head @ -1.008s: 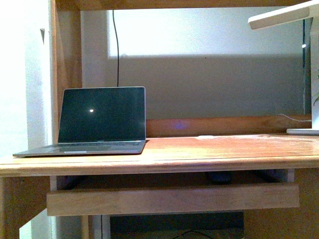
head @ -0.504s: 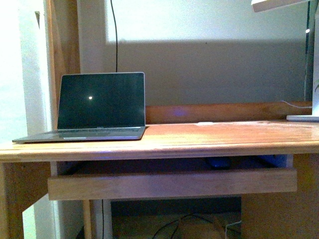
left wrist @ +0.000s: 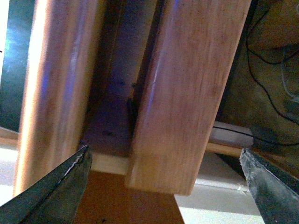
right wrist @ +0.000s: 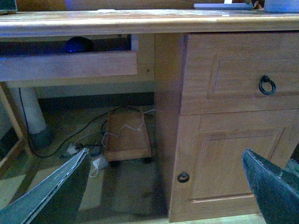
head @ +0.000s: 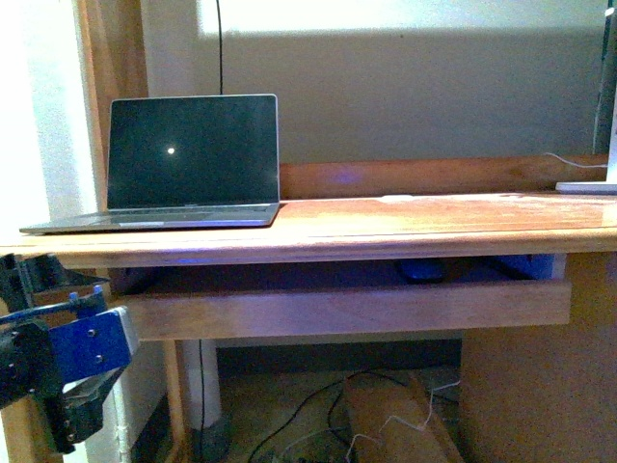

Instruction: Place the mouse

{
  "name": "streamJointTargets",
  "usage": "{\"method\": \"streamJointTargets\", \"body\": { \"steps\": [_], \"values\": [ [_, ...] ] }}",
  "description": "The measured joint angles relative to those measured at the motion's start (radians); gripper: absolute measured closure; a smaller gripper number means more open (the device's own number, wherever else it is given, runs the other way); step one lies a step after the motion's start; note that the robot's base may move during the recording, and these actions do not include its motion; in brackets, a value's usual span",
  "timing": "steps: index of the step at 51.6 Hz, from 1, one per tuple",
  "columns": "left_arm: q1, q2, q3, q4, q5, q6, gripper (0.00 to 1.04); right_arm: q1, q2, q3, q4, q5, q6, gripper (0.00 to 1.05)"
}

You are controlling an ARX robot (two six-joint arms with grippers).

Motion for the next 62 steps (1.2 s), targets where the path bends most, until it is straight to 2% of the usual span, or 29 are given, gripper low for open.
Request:
{"method": "streamJointTargets", "body": {
  "steps": [13, 23, 29, 35, 36, 38, 43, 49, 53, 57, 60, 62],
  "values": [
    [-0.01, 0.112, 0.172, -0.129, 0.048, 0.034, 0.08, 0.0, 0.0, 0.0, 0.0, 0.0, 0.0, 0.07],
    [-0.01, 0.132, 0.273, -0.29, 0.04, 0.044, 0.08, 0.0, 0.0, 0.0, 0.0, 0.0, 0.0, 0.07],
    [-0.016, 0.088, 0.3, -0.504, 0.006, 0.034, 0.08, 0.0, 0.0, 0.0, 0.0, 0.0, 0.0, 0.07],
    [-0.016, 0.007, 0.332, -0.805, 0.011, -0.021, 0.08, 0.0, 0.0, 0.0, 0.0, 0.0, 0.0, 0.07],
    [-0.015, -0.013, 0.341, -0.894, 0.021, -0.05, 0.08, 0.0, 0.0, 0.0, 0.0, 0.0, 0.0, 0.07],
    [-0.011, -0.047, 0.346, -1.017, 0.048, -0.089, 0.08, 0.0, 0.0, 0.0, 0.0, 0.0, 0.0, 0.07],
    [-0.003, -0.103, 0.348, -1.196, 0.108, -0.125, 0.08, 0.0, 0.0, 0.0, 0.0, 0.0, 0.0, 0.07],
    [0.014, -0.196, 0.348, -1.497, 0.252, -0.14, 0.08, 0.0, 0.0, 0.0, 0.0, 0.0, 0.0, 0.07],
    [0.016, -0.235, 0.336, -1.596, 0.359, -0.196, 0.08, 0.0, 0.0, 0.0, 0.0, 0.0, 0.0, 0.07],
    [0.01, -0.28, 0.29, -1.564, 0.51, -0.343, 0.08, 0.0, 0.0, 0.0, 0.0, 0.0, 0.0, 0.07],
    [0.008, -0.317, 0.217, -1.408, 0.606, -0.519, 0.08, 0.0, 0.0, 0.0, 0.0, 0.0, 0.0, 0.07],
    [0.008, -0.352, 0.149, -1.212, 0.624, -0.693, 0.08, 0.0, 0.0, 0.0, 0.0, 0.0, 0.0, 0.07]
  ]
}}
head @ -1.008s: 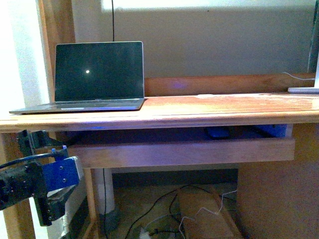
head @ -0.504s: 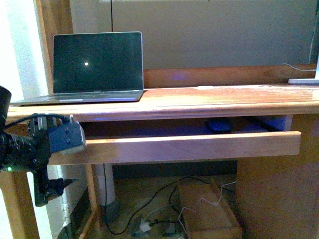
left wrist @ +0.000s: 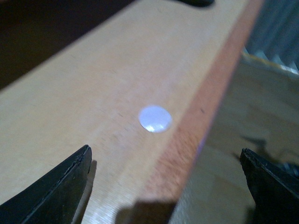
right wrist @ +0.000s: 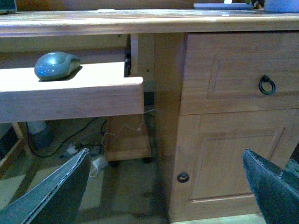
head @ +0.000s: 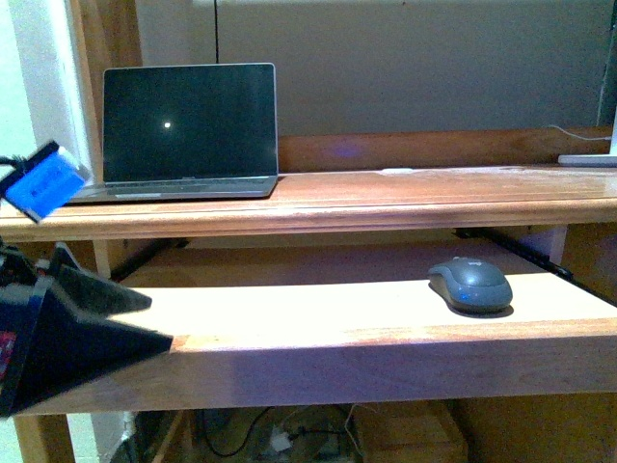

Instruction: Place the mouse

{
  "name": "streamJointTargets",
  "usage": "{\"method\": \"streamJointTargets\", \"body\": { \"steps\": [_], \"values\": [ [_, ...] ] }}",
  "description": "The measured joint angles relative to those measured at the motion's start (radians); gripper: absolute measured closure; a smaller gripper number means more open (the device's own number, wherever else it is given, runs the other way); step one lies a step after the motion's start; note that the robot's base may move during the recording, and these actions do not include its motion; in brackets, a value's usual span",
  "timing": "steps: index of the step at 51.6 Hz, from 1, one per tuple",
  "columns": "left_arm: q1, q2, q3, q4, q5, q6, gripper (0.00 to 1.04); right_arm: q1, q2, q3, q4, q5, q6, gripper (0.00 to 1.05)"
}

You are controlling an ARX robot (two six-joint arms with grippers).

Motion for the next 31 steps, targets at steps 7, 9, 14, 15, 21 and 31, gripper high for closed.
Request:
{"method": "streamJointTargets", "body": {
  "steps": [7, 9, 14, 15, 21, 31],
  "values": [
    [0.013, -0.082, -0.115, 0.558, -0.122, -0.504, 0.08, 0.0, 0.0, 0.0, 0.0, 0.0, 0.0, 0.07],
    [0.016, -0.11, -0.145, 0.714, -0.177, -0.693, 0.08, 0.0, 0.0, 0.0, 0.0, 0.0, 0.0, 0.07],
    [0.019, -0.187, -0.22, 0.933, -0.265, -0.967, 0.08, 0.0, 0.0, 0.0, 0.0, 0.0, 0.0, 0.07],
    [0.019, -0.21, -0.241, 0.964, -0.283, -1.04, 0.08, 0.0, 0.0, 0.0, 0.0, 0.0, 0.0, 0.07],
    [0.01, -0.333, -0.36, 1.033, -0.37, -1.237, 0.08, 0.0, 0.0, 0.0, 0.0, 0.0, 0.0, 0.07],
    [-0.022, -0.638, -0.576, 0.722, -0.779, -1.093, 0.22, 0.0, 0.001, 0.0, -0.001, -0.002, 0.0, 0.07]
  ]
}}
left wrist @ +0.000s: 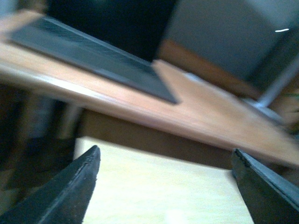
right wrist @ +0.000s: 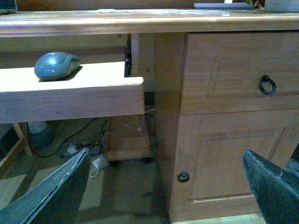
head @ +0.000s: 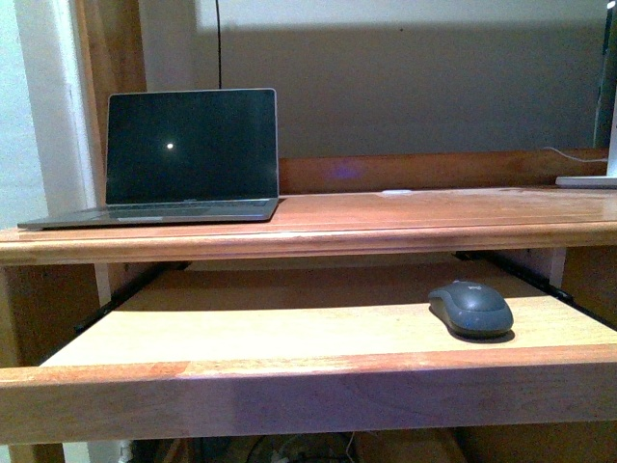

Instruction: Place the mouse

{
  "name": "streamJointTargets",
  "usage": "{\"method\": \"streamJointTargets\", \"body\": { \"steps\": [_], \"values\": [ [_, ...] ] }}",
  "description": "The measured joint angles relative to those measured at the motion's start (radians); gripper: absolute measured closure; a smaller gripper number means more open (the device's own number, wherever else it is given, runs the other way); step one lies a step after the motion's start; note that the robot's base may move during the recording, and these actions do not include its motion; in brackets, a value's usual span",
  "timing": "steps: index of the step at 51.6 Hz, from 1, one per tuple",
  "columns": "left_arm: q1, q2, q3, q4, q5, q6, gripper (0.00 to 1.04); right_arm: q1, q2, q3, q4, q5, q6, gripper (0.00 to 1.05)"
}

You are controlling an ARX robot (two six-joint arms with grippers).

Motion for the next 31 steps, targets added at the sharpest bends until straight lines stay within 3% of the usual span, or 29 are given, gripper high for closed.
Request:
{"method": "streamJointTargets", "body": {
  "steps": [3, 6, 9, 17, 20, 25, 31],
  "values": [
    [-0.001, -0.135, -0.081, -0.125, -0.146, 0.13, 0.3, 0.003, 0.033, 0.017, -0.061, -0.031, 0.001, 0.07],
    [-0.001, -0.269, -0.164, -0.212, -0.221, 0.249, 0.39, 0.034, 0.111, 0.039, -0.062, -0.026, 0.0, 0.07],
    [-0.002, -0.406, -0.247, -0.23, -0.233, 0.34, 0.53, 0.106, 0.274, 0.079, 0.05, -0.008, -0.008, 0.07],
    [-0.002, -0.471, -0.303, -0.223, -0.235, 0.402, 0.75, 0.163, 0.541, 0.225, 0.277, 0.04, -0.011, 0.07],
    [-0.003, -0.496, -0.338, -0.223, -0.235, 0.417, 0.87, 0.196, 0.702, 0.34, 0.381, 0.076, -0.011, 0.07],
    [-0.003, -0.531, -0.37, -0.223, -0.236, 0.423, 1.03, 0.267, 0.885, 0.489, 0.436, 0.124, -0.017, 0.07],
    [-0.003, -0.566, -0.396, -0.225, -0.237, 0.428, 1.02, 0.356, 1.047, 0.631, 0.426, 0.152, -0.027, 0.07]
  ]
}}
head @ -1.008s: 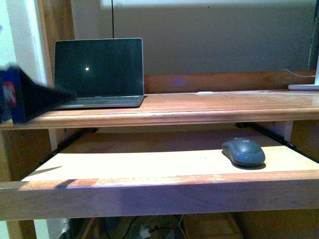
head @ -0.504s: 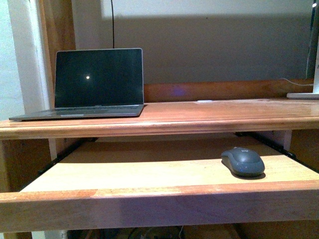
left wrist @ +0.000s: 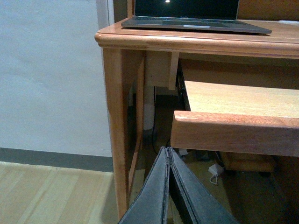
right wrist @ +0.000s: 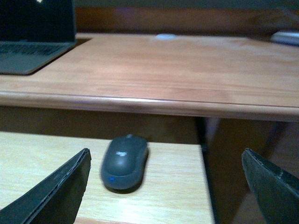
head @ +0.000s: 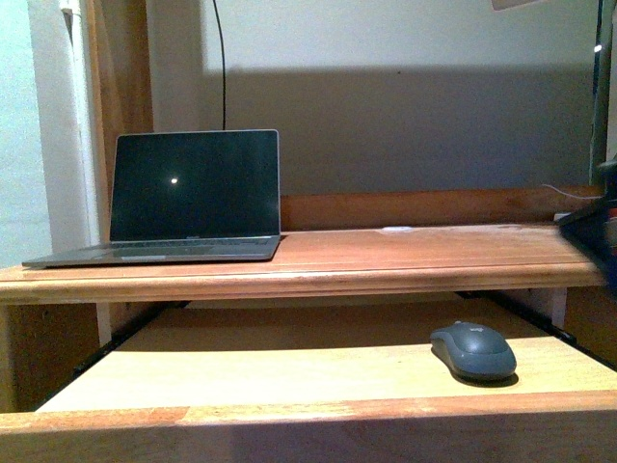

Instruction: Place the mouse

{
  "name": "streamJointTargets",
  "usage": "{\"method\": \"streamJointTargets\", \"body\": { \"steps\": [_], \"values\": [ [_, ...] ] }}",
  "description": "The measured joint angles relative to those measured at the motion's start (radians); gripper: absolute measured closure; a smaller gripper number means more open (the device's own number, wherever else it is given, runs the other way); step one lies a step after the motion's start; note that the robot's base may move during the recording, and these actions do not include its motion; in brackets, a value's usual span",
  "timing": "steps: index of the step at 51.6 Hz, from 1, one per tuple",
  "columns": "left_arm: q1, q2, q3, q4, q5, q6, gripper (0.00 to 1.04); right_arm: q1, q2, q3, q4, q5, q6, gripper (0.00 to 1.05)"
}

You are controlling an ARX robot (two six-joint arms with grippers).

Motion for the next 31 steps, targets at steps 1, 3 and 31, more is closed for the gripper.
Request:
{"method": "streamJointTargets", "body": {
  "steps": [1, 3, 31],
  "values": [
    [0.0, -0.008, -0.005, -0.002, 0.0, 0.0, 1.02, 0.019, 0.034, 0.029, -0.013, 0.0, 0.0, 0.07],
    [0.0, -0.019, -0.012, -0.006, 0.0, 0.0, 1.02, 0.048, 0.083, 0.069, -0.039, -0.005, 0.003, 0.07],
    [0.0, -0.195, -0.092, -0.102, 0.0, 0.004, 1.02, 0.213, 0.561, 0.547, -0.421, 0.232, 0.069, 0.07]
  ]
}}
